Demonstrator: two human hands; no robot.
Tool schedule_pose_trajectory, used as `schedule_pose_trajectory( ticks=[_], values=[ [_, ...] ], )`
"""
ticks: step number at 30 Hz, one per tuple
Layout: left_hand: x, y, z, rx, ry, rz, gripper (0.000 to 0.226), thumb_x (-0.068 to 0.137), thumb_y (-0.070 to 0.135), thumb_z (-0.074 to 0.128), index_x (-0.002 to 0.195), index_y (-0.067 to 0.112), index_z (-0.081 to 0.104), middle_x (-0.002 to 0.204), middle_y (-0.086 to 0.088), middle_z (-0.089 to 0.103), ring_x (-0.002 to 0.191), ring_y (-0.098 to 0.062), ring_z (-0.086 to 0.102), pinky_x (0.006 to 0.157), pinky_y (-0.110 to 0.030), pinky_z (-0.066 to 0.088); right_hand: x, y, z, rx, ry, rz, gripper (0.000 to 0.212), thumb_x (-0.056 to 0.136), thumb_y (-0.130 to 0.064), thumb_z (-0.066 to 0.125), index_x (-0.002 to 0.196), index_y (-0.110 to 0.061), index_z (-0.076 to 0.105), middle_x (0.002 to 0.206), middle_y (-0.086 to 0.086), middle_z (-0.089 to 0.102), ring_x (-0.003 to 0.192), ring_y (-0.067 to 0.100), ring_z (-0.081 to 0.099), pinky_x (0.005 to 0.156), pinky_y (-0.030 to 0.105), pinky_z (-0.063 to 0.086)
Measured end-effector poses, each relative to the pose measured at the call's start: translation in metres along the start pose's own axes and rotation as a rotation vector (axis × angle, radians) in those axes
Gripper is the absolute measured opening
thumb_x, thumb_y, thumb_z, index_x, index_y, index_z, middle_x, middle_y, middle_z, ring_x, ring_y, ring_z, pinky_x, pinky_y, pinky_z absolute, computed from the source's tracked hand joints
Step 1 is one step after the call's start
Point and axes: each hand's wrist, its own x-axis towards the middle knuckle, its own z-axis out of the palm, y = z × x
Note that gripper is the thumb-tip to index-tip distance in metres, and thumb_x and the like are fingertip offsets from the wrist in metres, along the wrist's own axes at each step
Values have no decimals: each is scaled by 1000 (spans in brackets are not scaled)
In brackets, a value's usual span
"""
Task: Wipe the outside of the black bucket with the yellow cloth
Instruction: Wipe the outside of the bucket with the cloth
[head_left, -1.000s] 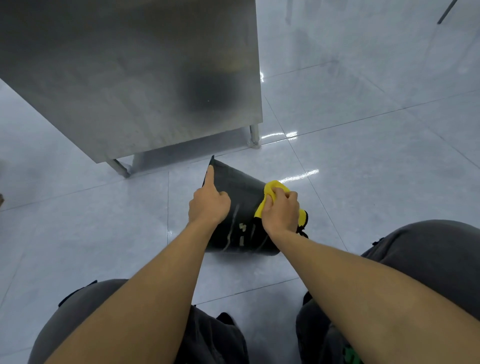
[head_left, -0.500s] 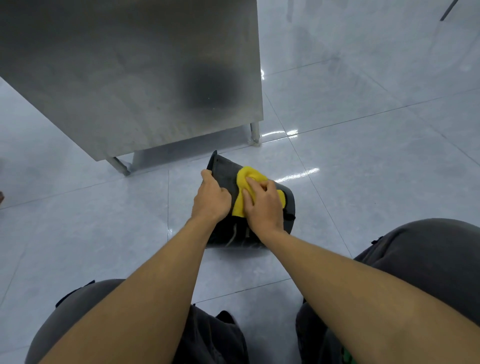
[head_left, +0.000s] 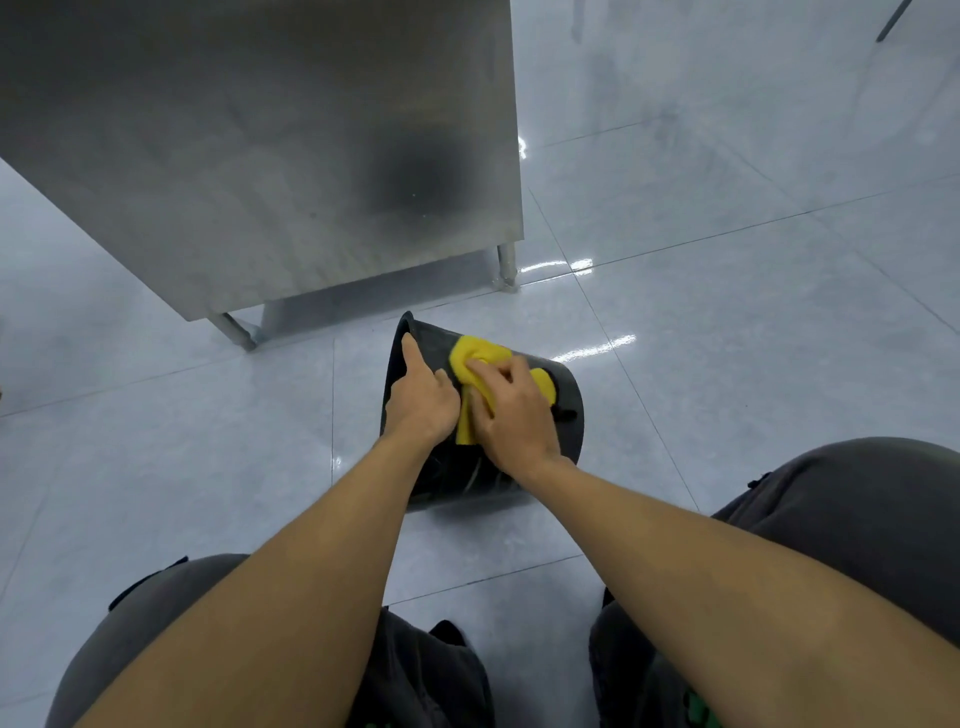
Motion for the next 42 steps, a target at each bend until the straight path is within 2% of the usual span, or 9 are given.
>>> schedule_pose_trajectory(
  ticks=[3,9,15,19,25,29,32,36,42],
  values=[
    [0,-1,2,-38,55,15,67,102,18,42,160,18,8,113,-13,61,87,-27,58,74,-39,45,-1,-4,4,26,-28,-85,38,96,-26,61,133,-20,59,113,10,53,91,23,55,73,36,55],
    [0,2,3,-72,138,65,51,94,4,55,140,7,32,137,-16,44,99,-29,58,82,-43,55,-7,18,3,29,53,319,38,99,-36,53,136,-27,54,120,7,47,97,25,55,77,32,48],
    [4,-6,0,73,23,-11,86,97,11,54,163,28,3,137,-21,48,99,-33,62,77,-42,57,-10,32,0,-18,29,616,44,101,-37,47,144,-29,44,129,8,41,107,28,54,79,27,40],
    [5,-3,1,9,21,19,89,96,11,51,163,29,-5,115,-21,60,90,-31,64,74,-45,59,-7,20,-2,-21,45,411,40,100,-31,51,140,-25,52,128,8,46,102,26,57,80,24,42],
    [8,5,-3,-17,35,42,80,94,16,52,160,18,7,125,-7,57,104,-32,62,92,-53,55,-2,-4,2,72,-44,-99,41,93,-24,65,134,-19,60,111,8,53,91,20,55,79,27,52],
    [4,5,0,-89,56,63,56,90,10,50,139,10,23,121,-17,60,98,-36,63,89,-53,55,-4,5,5,88,-1,80,40,95,-32,60,135,-25,57,113,8,47,92,23,54,79,31,50],
    [3,0,0,-40,68,68,64,93,12,51,148,15,20,126,-17,57,101,-35,62,87,-51,56,-6,18,2,49,24,375,39,98,-34,54,137,-27,53,122,10,42,95,28,57,84,31,45],
    [-1,-4,-3,61,21,53,80,100,16,46,162,31,-2,88,-8,61,74,-23,61,60,-38,51,-11,34,-4,54,12,693,47,102,-35,45,148,-30,39,137,9,35,108,30,57,95,35,44],
    [2,4,-2,-78,18,20,83,99,14,45,163,32,-4,85,-5,58,78,-26,62,72,-43,57,-5,14,-6,43,8,265,40,98,-29,55,137,-22,55,126,12,48,102,26,57,84,23,40]
  ],
)
